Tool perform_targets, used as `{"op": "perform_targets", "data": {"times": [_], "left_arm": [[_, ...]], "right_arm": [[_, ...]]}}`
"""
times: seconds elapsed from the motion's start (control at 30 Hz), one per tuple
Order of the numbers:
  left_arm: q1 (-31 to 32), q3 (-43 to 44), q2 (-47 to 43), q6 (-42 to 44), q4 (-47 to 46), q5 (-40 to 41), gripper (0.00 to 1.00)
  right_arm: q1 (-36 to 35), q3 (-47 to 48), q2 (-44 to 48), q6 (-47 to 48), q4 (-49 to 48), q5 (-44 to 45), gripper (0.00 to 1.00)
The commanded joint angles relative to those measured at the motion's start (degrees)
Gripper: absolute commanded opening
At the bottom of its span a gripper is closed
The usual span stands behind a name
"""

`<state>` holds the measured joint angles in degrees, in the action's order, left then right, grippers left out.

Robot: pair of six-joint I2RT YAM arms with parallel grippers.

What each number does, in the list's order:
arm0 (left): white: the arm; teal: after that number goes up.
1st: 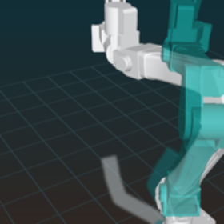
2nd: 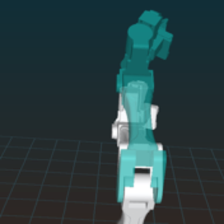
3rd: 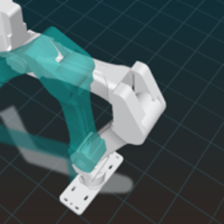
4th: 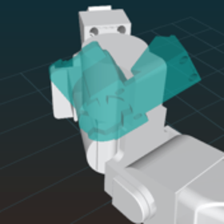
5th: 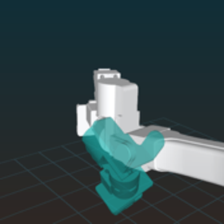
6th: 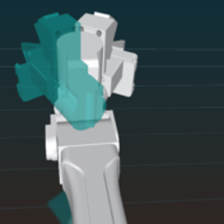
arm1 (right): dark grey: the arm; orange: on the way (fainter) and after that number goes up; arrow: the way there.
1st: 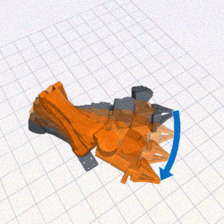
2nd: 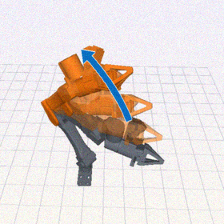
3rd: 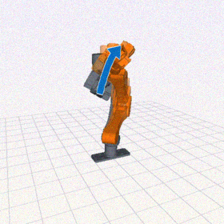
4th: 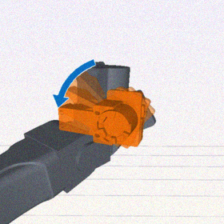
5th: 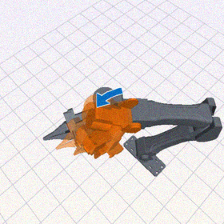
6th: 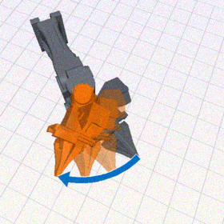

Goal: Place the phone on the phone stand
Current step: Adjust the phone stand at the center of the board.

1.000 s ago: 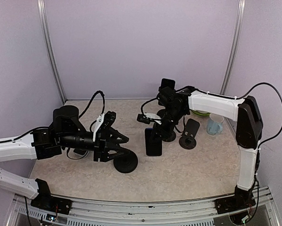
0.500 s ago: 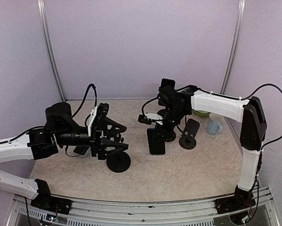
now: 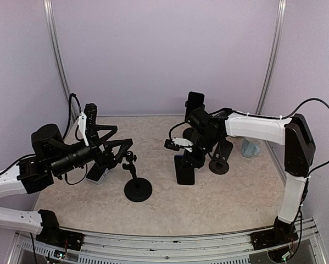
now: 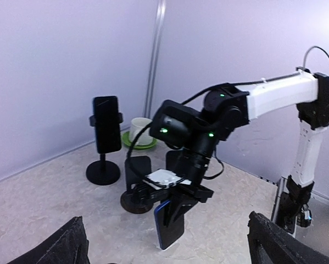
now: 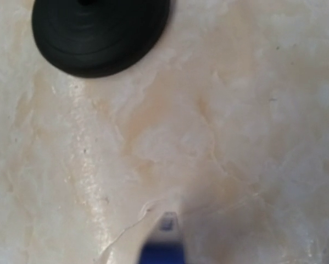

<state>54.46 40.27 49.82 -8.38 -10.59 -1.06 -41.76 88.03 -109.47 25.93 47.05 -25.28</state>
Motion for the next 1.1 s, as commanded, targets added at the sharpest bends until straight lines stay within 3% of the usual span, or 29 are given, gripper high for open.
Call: {"op": "perform_targets", "data": {"times": [0.0,0.4,0.6,1.07], "left_arm": [[-1.5,-4.9,-4.6,-6.8,2.5,12.8,0.99],[-12.9,-15.8,-15.8,-19.6,7.9,26.9,0.98],[-18.7,-17.8,-11.8,-22.8,8.2,22.5,0.96],[-19.4,-18.1,1.5,-21.2,-3.5,12.6,0.96]], "right_arm": [[0.1,-2.8,4.1,-3.8,-7.5,-0.6,0.0],[-4.1,-12.1,10.0,-11.3,-26.9,0.8,0.0],[-7.5,-15.0,11.4,-13.8,-33.0,3.4,0.0],[-14.9,-24.5,16.2,-20.8,-49.2,-1.5,0.0]]}}
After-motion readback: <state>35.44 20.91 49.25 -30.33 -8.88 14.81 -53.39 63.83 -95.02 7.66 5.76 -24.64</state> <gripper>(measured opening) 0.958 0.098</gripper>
